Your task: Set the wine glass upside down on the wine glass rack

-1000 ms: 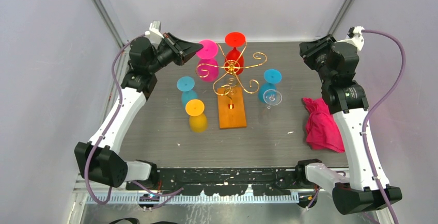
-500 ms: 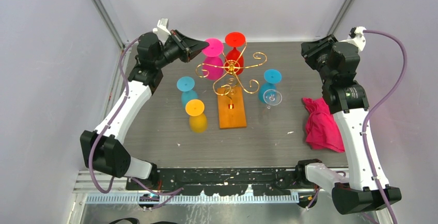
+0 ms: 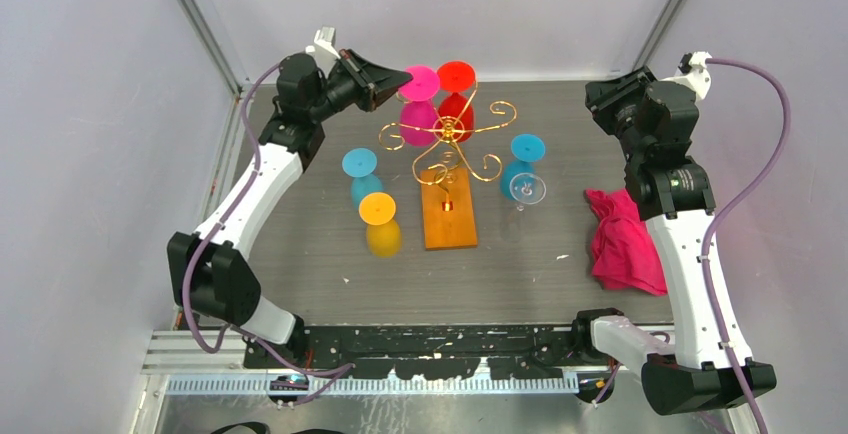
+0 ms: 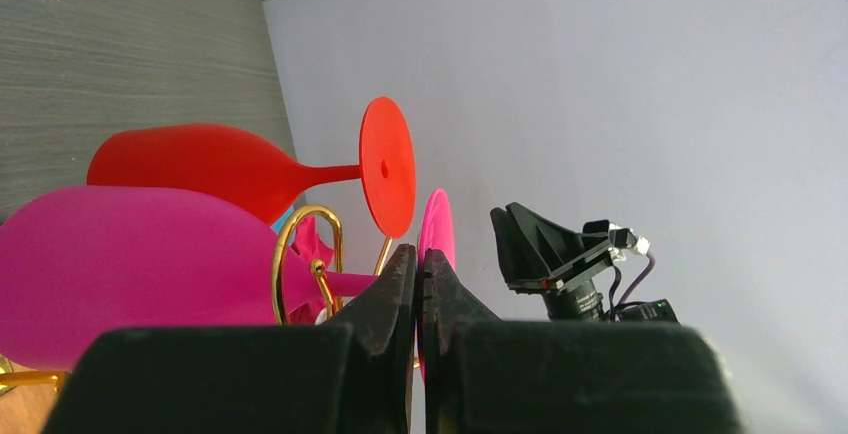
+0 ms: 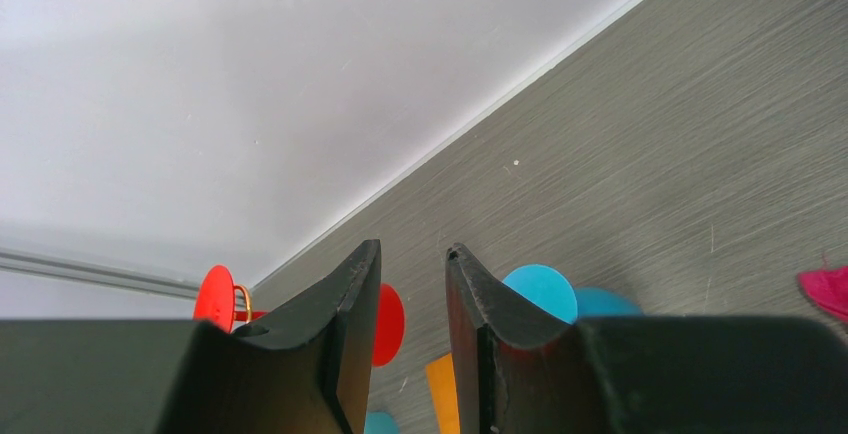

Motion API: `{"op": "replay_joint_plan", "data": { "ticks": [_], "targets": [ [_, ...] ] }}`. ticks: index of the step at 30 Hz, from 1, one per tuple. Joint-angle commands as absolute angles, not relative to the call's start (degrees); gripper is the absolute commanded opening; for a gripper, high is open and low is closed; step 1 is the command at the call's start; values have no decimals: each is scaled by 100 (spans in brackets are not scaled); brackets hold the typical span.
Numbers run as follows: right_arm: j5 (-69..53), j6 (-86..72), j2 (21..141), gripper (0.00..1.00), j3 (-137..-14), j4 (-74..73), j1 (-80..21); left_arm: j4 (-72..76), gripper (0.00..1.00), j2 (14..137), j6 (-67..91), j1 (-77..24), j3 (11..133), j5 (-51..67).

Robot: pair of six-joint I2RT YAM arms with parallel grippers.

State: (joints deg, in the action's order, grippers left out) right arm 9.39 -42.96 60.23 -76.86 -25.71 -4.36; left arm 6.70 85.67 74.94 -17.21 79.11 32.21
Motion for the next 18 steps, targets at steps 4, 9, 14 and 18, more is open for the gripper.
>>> {"op": "replay_joint_plan", "data": {
  "ticks": [4,9,14,18],
  "targets": [
    [1079,-4168,6004,36,-7875,-2358,-388,1178,1,8763,7619,-1784,8274,3338],
    [1077,-4144,6046,36,-7912,-2347,-380,1268,1,8815,7630,-1784,8253,3294],
    [1068,-4140,6079,36,-7926,-2338,-383,1283,1,8821,7594,-1769,8227,3195],
    [1072,-4123,6073,36,-7906,-2340,-382,1271,1,8759,7595,-1726,8140,3057]
  ]
}}
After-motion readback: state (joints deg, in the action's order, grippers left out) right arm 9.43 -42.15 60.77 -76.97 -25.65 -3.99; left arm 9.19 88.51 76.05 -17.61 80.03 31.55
